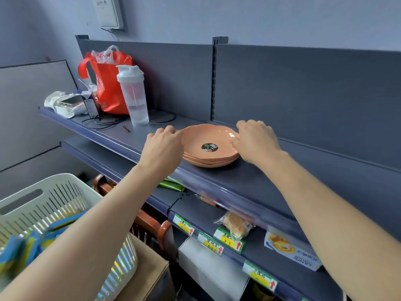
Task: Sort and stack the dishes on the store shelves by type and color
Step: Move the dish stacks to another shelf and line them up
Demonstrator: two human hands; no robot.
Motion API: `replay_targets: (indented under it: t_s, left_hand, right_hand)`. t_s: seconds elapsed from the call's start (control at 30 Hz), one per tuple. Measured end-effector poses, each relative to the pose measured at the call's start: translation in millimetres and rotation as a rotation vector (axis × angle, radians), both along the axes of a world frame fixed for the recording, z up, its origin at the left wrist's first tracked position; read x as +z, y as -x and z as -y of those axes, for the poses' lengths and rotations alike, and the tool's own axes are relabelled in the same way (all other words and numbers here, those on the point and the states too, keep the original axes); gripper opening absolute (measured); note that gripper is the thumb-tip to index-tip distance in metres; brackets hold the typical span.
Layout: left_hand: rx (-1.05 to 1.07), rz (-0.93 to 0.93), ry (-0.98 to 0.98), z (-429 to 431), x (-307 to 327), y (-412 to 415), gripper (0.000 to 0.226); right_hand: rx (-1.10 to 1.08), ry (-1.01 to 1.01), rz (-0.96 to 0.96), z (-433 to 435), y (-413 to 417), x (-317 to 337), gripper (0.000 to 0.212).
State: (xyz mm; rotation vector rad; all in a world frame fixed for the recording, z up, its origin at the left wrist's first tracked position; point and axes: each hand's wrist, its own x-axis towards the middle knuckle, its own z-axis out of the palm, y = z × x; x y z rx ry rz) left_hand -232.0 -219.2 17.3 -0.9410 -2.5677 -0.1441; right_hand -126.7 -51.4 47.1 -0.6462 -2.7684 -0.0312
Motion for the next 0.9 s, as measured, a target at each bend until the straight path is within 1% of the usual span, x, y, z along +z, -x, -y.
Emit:
replay_targets:
  t_s: [0.23, 0.37, 0.47, 0.53, 0.6, 0.63, 0.7, 0.77, 0.83, 0.9]
  left_hand:
    - [0.0, 0.209, 0.017, -24, -10, 50, 0.026]
    - [0.008, 0.356, 0.003, -33, -15, 74, 0.022]
    - [0.024, 0.488, -0.036, -39, -17, 87, 0.008]
    - [0.025, 0.565, -0.048, -40, -18, 94, 0.004]
    - [0.01, 0.634, -0.073, -42, -18, 99, 0.007]
    - [0.004, 0.665, -0.084, -43, -17, 100, 0.01]
    - [0.004, 0.711, -0.115, -43, -16, 102, 0.014]
    - [-0.014, 0.723, -0.161, -45, -16, 103, 0.02]
    - [-0.059, 0.708, -0.203, -48, -16, 105, 0.027]
    - [-0.105, 0.685, -0.236, -54, -13, 103, 0.028]
  right_hand:
    - [-0.158, 0.216, 0.07, -25, 38, -26, 0.027]
    - [-0.239, 0.298, 0.107, -31, 56, -30, 0.017]
    - [-0.295, 0.352, 0.125, -32, 67, -35, 0.023]
    - [-0.321, 0.377, 0.121, -33, 72, -39, 0.021]
    - [-0.363, 0.4, 0.098, -33, 75, -40, 0.013]
    - [-0.384, 0.411, 0.082, -33, 77, -41, 0.014]
    - [-0.409, 0.426, 0.059, -33, 78, -42, 0.027]
    - [-0.42, 0.437, 0.042, -33, 76, -44, 0.031]
    - [-0.444, 0.458, 0.013, -34, 70, -44, 0.03]
    - [-0.483, 0.476, -0.033, -35, 61, -43, 0.028]
